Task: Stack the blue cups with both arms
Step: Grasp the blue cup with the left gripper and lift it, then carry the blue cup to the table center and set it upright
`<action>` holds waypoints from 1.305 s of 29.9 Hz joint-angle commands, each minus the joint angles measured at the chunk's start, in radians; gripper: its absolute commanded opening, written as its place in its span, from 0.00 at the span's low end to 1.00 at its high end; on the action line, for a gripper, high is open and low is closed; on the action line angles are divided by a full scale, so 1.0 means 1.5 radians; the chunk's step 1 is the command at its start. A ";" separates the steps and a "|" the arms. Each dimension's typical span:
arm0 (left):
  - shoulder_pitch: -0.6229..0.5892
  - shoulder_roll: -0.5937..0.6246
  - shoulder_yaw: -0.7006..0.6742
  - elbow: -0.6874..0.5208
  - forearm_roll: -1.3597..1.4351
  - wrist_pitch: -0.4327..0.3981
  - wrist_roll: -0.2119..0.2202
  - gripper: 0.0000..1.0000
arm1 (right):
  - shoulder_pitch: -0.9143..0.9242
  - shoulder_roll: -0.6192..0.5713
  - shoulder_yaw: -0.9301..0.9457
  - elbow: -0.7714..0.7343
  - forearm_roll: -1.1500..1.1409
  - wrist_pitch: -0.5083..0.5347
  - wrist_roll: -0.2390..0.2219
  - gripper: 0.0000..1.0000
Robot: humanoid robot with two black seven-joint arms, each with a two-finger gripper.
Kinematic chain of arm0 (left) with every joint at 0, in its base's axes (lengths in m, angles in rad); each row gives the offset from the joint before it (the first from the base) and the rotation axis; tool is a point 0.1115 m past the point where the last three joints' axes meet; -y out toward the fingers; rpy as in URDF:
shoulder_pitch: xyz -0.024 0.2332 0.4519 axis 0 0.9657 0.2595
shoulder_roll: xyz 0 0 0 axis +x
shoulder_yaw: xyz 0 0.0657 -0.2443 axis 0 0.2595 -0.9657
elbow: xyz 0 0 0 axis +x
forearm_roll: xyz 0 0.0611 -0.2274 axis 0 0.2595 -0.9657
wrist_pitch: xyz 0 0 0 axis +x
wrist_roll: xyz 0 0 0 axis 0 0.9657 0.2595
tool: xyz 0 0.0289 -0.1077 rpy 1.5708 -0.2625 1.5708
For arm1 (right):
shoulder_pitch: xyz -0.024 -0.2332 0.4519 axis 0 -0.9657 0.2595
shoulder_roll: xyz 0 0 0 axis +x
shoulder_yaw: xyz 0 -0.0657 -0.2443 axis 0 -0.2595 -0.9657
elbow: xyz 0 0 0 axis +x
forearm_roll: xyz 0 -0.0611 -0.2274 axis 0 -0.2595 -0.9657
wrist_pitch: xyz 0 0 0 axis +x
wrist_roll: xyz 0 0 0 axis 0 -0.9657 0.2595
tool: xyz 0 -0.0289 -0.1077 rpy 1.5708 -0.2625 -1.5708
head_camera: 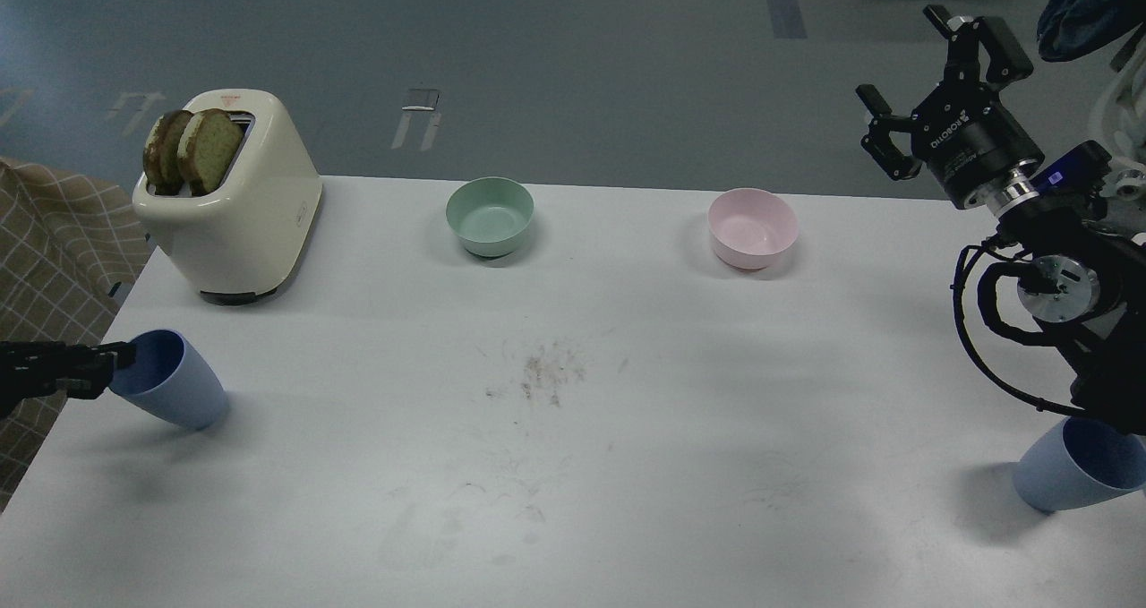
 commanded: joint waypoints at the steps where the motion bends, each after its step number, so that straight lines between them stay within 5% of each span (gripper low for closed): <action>1: -0.009 0.005 -0.004 -0.012 -0.002 0.002 0.000 0.00 | 0.007 -0.008 0.001 0.000 0.000 0.000 0.000 1.00; 9: -0.123 0.041 -0.037 -0.101 0.030 0.012 0.000 0.00 | 0.090 -0.026 0.000 0.012 -0.027 0.000 0.000 1.00; 15: -0.233 0.020 -0.038 -0.174 0.106 -0.039 0.000 0.00 | 0.173 -0.020 -0.043 0.009 -0.043 0.000 0.000 1.00; 24: -0.376 -0.199 -0.034 -0.176 0.125 -0.150 0.000 0.00 | 0.275 -0.001 -0.103 0.002 -0.044 0.000 0.000 1.00; 39: -0.396 -0.547 -0.029 -0.009 0.250 -0.189 0.000 0.00 | 0.312 -0.009 -0.136 0.006 -0.043 0.000 0.000 1.00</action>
